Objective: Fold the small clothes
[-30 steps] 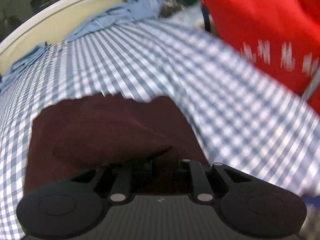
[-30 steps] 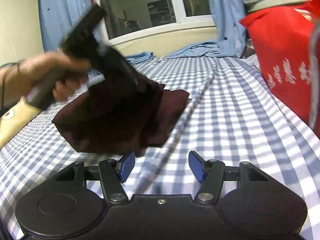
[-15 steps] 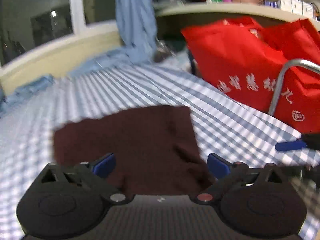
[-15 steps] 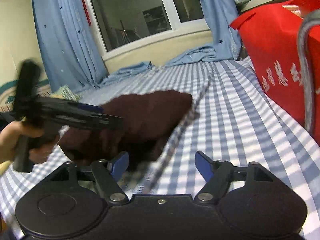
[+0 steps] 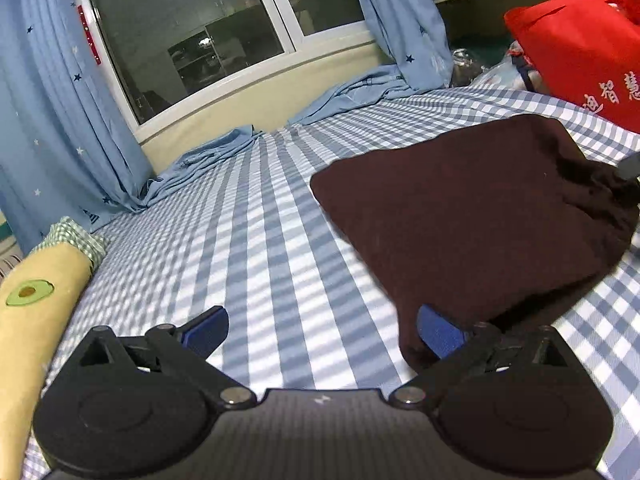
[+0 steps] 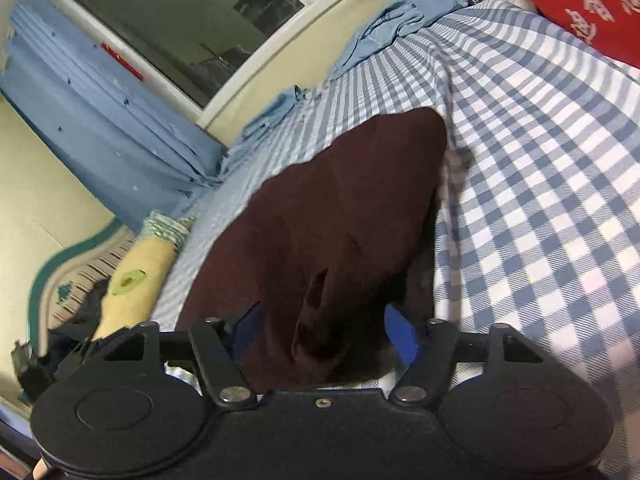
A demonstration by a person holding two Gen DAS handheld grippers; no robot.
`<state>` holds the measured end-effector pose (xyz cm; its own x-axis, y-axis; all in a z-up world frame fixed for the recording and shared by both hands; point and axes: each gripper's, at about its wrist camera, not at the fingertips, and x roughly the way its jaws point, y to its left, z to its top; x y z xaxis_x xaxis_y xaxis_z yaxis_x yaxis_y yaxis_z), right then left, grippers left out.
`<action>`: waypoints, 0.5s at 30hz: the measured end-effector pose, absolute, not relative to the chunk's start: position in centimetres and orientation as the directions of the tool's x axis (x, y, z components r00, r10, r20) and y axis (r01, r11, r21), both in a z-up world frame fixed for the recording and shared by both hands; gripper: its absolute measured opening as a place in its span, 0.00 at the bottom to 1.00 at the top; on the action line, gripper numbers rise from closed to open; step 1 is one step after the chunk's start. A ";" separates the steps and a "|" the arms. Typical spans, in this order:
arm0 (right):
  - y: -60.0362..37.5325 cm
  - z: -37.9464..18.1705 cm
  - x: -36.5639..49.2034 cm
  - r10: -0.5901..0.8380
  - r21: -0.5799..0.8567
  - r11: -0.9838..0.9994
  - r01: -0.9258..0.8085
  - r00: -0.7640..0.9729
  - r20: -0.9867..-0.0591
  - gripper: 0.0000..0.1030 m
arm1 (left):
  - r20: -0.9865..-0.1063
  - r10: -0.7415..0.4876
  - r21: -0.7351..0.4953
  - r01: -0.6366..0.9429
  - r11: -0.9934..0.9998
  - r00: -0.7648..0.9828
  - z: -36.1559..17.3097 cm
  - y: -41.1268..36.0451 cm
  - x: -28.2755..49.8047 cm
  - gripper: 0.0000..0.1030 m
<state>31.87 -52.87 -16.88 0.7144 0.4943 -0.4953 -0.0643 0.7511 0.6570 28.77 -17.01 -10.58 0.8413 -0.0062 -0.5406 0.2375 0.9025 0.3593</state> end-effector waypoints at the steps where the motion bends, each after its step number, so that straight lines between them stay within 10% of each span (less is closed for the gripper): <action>1: -52.4 -16.8 32.3 0.492 0.649 0.758 -0.064 0.710 -0.504 0.62 | -0.529 -0.008 0.358 0.232 0.905 0.848 -10.7 -17.1 28.5 0.98; 15: -51.3 -17.2 33.3 0.413 0.600 0.800 0.017 0.709 -0.572 0.42 | -0.536 -0.056 0.401 0.313 0.861 0.842 -14.1 -20.9 27.6 0.98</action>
<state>33.31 -51.35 -17.23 0.7086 0.4135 -0.5718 0.0171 0.8000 0.5997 27.58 -20.87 -14.06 0.8423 -0.0564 -0.5360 0.3126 0.8612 0.4007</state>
